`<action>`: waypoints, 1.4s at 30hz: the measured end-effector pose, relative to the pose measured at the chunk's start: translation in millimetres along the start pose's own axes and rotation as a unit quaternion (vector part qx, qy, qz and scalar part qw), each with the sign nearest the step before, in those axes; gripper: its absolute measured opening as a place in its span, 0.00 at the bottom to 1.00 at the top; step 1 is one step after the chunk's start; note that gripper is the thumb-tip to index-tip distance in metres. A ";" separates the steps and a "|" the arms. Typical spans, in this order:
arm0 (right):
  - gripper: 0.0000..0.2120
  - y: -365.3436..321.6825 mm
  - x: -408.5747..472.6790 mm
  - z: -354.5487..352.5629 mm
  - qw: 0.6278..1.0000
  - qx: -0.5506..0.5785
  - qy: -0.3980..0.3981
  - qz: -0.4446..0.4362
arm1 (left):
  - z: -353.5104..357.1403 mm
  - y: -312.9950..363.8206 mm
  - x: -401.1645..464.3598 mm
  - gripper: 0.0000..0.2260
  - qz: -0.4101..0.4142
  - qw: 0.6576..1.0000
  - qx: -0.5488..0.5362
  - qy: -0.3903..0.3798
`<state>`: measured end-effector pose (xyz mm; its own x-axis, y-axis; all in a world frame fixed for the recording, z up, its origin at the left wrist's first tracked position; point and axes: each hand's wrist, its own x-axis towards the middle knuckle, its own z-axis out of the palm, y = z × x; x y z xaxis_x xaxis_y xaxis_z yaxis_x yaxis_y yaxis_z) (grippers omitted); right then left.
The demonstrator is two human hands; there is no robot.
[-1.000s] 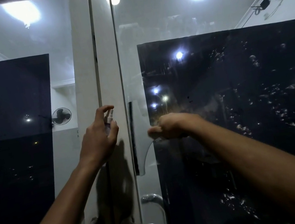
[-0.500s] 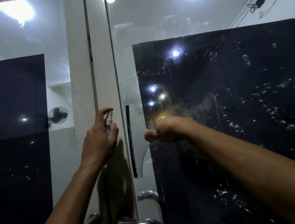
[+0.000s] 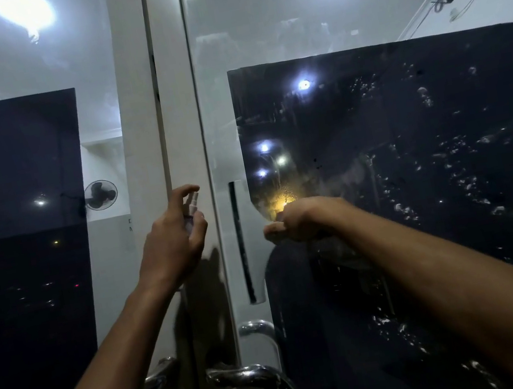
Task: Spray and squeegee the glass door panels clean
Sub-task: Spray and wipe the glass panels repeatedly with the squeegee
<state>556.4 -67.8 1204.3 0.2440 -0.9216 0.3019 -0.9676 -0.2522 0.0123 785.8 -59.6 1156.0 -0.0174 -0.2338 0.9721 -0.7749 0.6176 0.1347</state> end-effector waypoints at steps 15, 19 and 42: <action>0.28 11.0 2.8 22.3 1.000 0.012 0.023 0.017 | -1.1 9.4 -7.2 0.17 -0.006 1.000 -0.002 -0.008; 0.28 -3.3 6.1 33.4 0.999 0.005 0.031 0.010 | -6.3 4.0 -13.6 0.17 -0.011 1.000 0.006 -0.010; 0.21 67.7 -41.6 22.4 0.995 0.092 -0.024 0.030 | 22.5 14.7 -24.7 0.17 -0.022 0.999 -0.023 -0.011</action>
<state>482.2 -53.1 1171.2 0.1940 -0.9486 0.2501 -0.9534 -0.2423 -0.1796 760.6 -61.6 1129.6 0.0022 -0.2772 0.9608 -0.7449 0.6406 0.1866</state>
